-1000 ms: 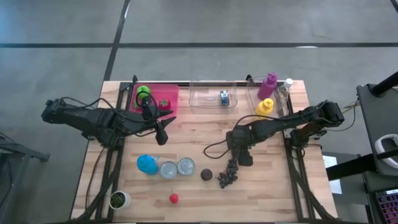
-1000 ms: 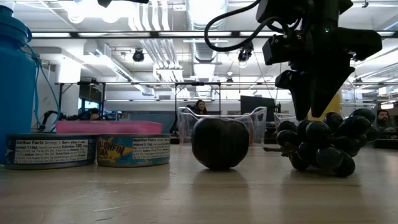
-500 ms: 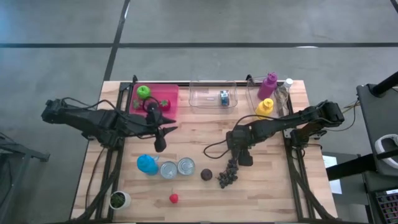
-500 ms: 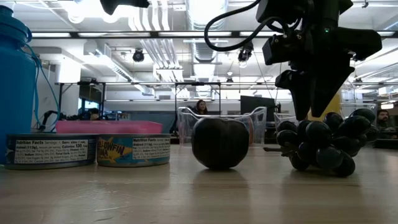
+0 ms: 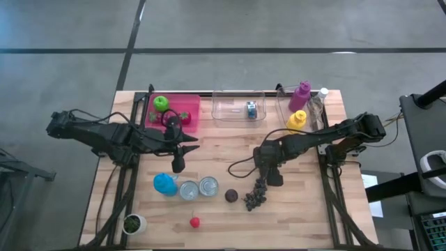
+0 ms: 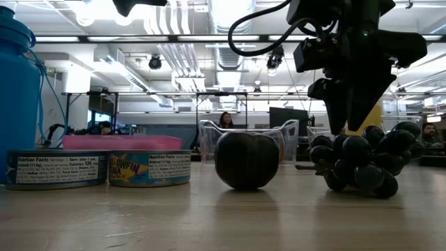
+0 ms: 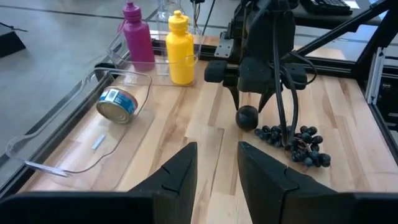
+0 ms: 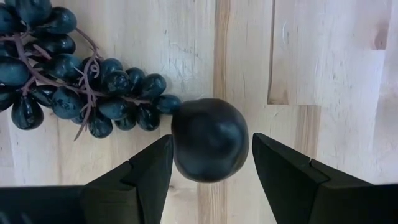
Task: Pick & Place Food Item
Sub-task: Put the right black plum into the red transparent bin
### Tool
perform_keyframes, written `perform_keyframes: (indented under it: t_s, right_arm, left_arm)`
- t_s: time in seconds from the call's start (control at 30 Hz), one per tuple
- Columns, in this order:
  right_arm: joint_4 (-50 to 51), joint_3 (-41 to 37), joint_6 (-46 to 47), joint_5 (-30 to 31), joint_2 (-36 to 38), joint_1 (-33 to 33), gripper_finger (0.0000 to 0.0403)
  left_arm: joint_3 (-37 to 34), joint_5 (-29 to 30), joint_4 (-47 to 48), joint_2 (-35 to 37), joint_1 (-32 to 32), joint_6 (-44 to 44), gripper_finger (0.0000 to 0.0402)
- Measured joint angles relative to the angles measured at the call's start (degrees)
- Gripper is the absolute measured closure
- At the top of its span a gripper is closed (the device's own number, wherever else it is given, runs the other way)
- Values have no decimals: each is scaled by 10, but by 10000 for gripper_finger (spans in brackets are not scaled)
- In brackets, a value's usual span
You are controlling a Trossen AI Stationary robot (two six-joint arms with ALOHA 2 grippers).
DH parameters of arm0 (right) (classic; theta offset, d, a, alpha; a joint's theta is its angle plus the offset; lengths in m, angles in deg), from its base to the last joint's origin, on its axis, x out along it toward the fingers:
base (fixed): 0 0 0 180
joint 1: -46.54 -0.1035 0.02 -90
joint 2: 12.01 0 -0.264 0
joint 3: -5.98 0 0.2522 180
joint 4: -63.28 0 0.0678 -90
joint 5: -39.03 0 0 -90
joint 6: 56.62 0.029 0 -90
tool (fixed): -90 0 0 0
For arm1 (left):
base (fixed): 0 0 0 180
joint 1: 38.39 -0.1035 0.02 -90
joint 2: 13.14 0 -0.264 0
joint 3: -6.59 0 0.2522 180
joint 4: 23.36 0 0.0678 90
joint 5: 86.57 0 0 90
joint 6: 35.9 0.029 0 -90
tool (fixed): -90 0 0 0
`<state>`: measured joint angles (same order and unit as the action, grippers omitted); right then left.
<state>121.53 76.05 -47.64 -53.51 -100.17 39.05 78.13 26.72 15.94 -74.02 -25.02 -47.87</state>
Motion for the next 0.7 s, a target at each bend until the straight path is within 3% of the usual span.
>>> perform_keyframes:
  t_s: [0.33, 0.7]
  right_arm:
    - [-5, 0, 3, 12, 0, 0, 185]
    - [-5, 0, 0, 12, 0, 0, 130]
  left_arm:
    - [0, 0, 0, 0, 0, 0, 284]
    - [0, 0, 0, 0, 0, -2, 284]
